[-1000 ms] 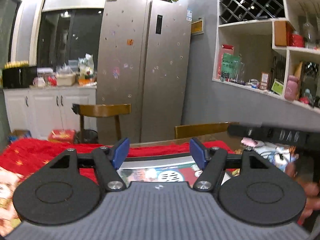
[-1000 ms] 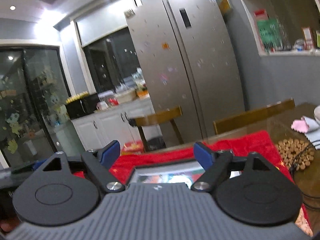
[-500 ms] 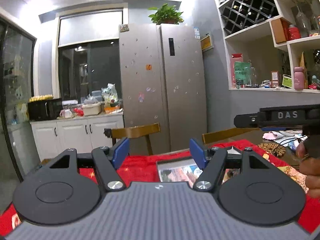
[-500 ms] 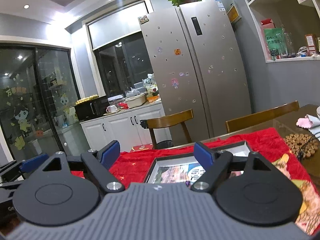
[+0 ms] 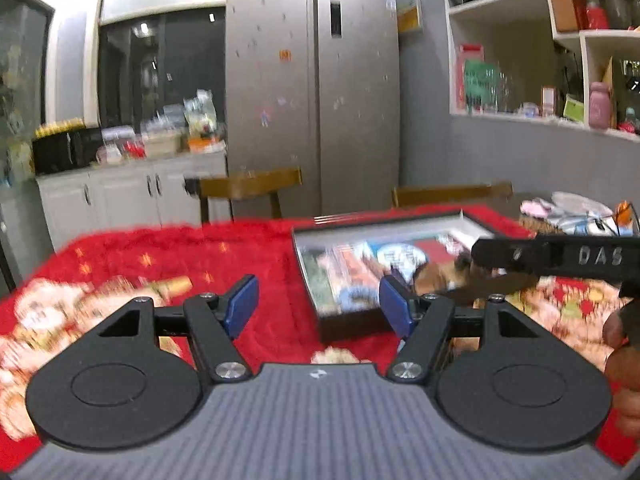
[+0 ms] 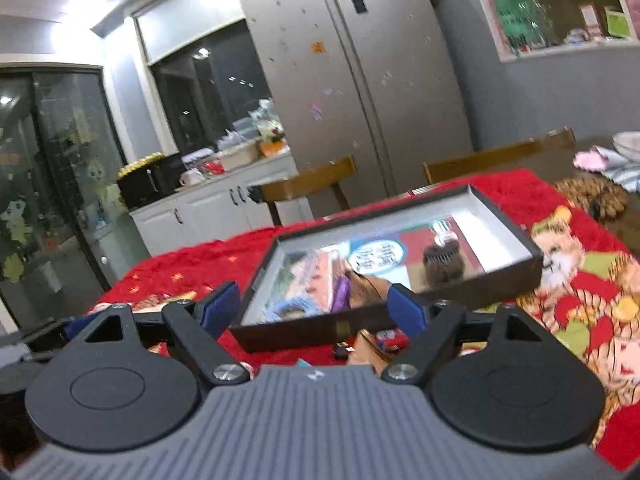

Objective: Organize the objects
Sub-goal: 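Raise both open grippers away from the box and back toward the table, then grasp the cream crocheted ring with the left gripper while the right grasps a brown fuzzy clip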

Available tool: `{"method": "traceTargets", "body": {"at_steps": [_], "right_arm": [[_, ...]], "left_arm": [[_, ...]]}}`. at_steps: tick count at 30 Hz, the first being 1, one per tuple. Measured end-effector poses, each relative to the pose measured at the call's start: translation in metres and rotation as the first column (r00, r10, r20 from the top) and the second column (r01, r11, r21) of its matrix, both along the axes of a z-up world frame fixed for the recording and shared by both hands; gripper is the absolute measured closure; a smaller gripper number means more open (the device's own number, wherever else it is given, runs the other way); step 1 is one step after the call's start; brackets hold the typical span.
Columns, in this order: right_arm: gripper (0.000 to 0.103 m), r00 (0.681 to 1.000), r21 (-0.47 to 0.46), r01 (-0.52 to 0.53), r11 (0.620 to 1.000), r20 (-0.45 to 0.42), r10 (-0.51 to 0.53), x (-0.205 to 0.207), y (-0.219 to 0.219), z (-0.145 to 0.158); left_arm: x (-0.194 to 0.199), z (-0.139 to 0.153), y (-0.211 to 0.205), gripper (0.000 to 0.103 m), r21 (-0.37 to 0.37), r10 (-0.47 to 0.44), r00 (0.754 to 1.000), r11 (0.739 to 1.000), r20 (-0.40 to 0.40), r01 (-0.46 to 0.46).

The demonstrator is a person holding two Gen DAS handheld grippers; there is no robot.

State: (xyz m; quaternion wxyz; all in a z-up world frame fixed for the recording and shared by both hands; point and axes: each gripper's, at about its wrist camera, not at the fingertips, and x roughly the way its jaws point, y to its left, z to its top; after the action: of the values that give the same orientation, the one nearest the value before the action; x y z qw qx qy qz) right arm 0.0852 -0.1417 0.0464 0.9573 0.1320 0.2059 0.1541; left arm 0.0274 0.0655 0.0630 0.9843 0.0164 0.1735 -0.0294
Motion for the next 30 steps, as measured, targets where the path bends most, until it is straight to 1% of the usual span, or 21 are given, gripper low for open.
{"method": "traceTargets", "body": {"at_steps": [2, 5, 8, 11, 13, 17, 20, 22, 23, 25, 27, 30], "right_arm": [[0.015, 1.000, 0.000, 0.004, 1.000, -0.010, -0.004, -0.002, -0.001, -0.006], [0.017, 1.000, -0.017, -0.007, 1.000, -0.029, 0.007, -0.002, 0.002, -0.016], [0.019, 0.998, -0.016, -0.024, 1.000, -0.051, 0.023, -0.003, 0.004, -0.025], [0.021, 0.995, -0.010, -0.062, 0.998, -0.084, 0.061, -0.001, 0.007, -0.033], [0.022, 0.992, -0.015, -0.081, 0.997, -0.098, 0.079, -0.003, 0.010, -0.037], [0.025, 0.990, -0.051, -0.098, 0.994, -0.102, 0.092, -0.006, 0.018, -0.042], [0.027, 0.988, -0.075, -0.112, 0.991, -0.111, 0.103, -0.008, 0.024, -0.046], [0.027, 0.988, -0.091, -0.123, 0.988, -0.101, 0.113, -0.011, 0.028, -0.047], [0.028, 0.988, -0.099, -0.131, 0.986, -0.095, 0.121, -0.013, 0.030, -0.046], [0.028, 0.986, -0.104, -0.150, 0.983, -0.089, 0.141, -0.017, 0.033, -0.046], [0.028, 0.982, -0.099, -0.168, 0.981, -0.101, 0.158, -0.018, 0.034, -0.047], [0.031, 0.979, -0.100, -0.176, 0.979, -0.123, 0.163, -0.016, 0.036, -0.050]], "left_arm": [[0.011, -0.011, 0.003, 0.032, -0.023, -0.008, 0.999, 1.000, -0.040, 0.008], [0.019, -0.026, 0.007, 0.033, -0.044, -0.013, 0.997, 0.999, -0.076, 0.010], [0.027, -0.037, 0.005, 0.033, -0.036, -0.037, 0.995, 0.999, -0.095, 0.033], [0.030, -0.046, -0.001, 0.033, -0.013, -0.047, 0.995, 0.999, -0.093, 0.046], [0.031, -0.052, -0.003, 0.034, -0.016, -0.048, 0.993, 0.999, -0.106, 0.047], [0.037, -0.060, 0.000, 0.048, -0.039, -0.037, 0.987, 0.999, -0.159, 0.031], [0.044, -0.064, 0.009, 0.049, -0.086, -0.018, 0.982, 0.996, -0.187, 0.002], [0.047, -0.066, 0.013, 0.050, -0.101, -0.008, 0.979, 0.995, -0.204, -0.013], [0.049, -0.067, 0.013, 0.053, -0.103, -0.006, 0.977, 0.995, -0.213, -0.016], [0.051, -0.068, 0.013, 0.056, -0.095, -0.009, 0.975, 0.995, -0.223, -0.013], [0.050, -0.069, 0.011, 0.063, -0.083, -0.005, 0.977, 0.996, -0.214, -0.013], [0.048, -0.069, 0.009, 0.067, -0.075, -0.011, 0.979, 0.997, -0.206, -0.005]]}}
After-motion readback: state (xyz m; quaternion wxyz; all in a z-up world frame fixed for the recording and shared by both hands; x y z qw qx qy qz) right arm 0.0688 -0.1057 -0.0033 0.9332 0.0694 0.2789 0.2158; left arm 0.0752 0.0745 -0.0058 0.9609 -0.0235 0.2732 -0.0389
